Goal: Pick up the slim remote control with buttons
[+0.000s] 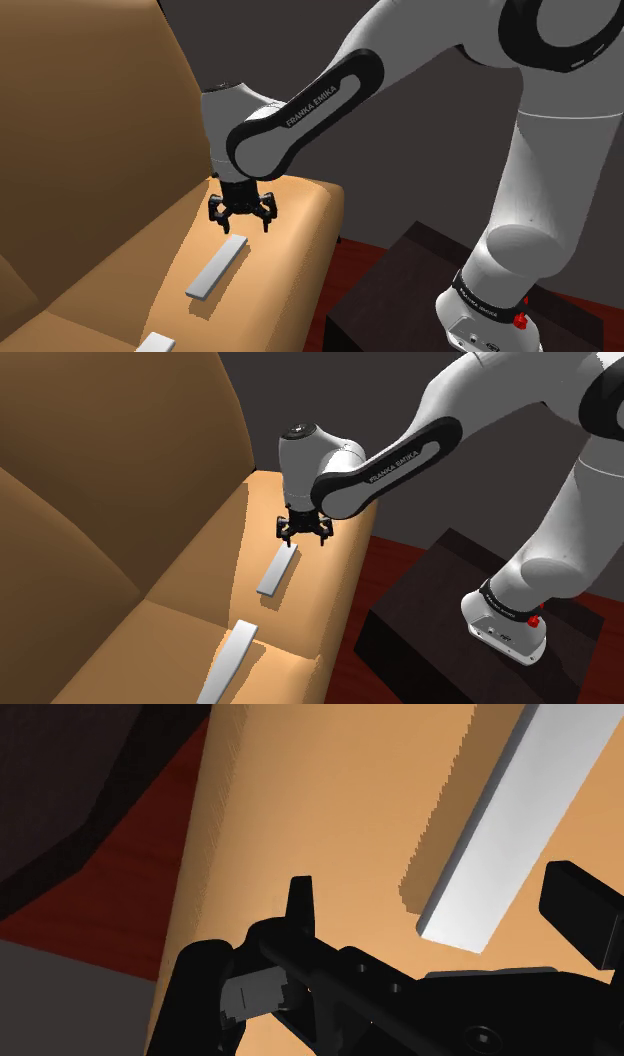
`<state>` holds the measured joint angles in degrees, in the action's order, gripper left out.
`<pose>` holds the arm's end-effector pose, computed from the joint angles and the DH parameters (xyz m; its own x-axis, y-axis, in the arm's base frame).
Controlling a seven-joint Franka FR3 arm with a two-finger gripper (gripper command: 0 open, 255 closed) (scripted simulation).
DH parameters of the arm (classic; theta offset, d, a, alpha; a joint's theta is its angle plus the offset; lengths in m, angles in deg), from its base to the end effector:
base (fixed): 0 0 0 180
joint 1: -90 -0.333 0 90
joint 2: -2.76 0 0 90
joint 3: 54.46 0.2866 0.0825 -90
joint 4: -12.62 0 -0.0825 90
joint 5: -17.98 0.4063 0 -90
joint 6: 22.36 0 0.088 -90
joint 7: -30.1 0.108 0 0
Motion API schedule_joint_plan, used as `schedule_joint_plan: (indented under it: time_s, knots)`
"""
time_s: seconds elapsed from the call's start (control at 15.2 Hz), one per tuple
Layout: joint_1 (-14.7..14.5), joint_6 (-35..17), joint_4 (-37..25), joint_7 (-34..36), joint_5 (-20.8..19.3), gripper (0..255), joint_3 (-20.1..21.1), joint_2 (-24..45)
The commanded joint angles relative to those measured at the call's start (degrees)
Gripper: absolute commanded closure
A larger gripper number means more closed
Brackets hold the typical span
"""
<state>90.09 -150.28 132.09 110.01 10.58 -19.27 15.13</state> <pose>0.4796 0.3301 0.2943 0.7575 -0.6522 -0.0278 -0.6519 -0.7580 0.0192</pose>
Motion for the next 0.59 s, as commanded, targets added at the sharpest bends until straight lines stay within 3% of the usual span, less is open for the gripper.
schedule_joint_plan:
  time_s: [0.0,0.53]
  knots:
    - [-2.0,-0.4,-3.2,5.0,-3.4,0,-1.0,5.0]
    - [-11.5,1.4,-21.7,17.9,-11.2,0,-7.8,24.6]
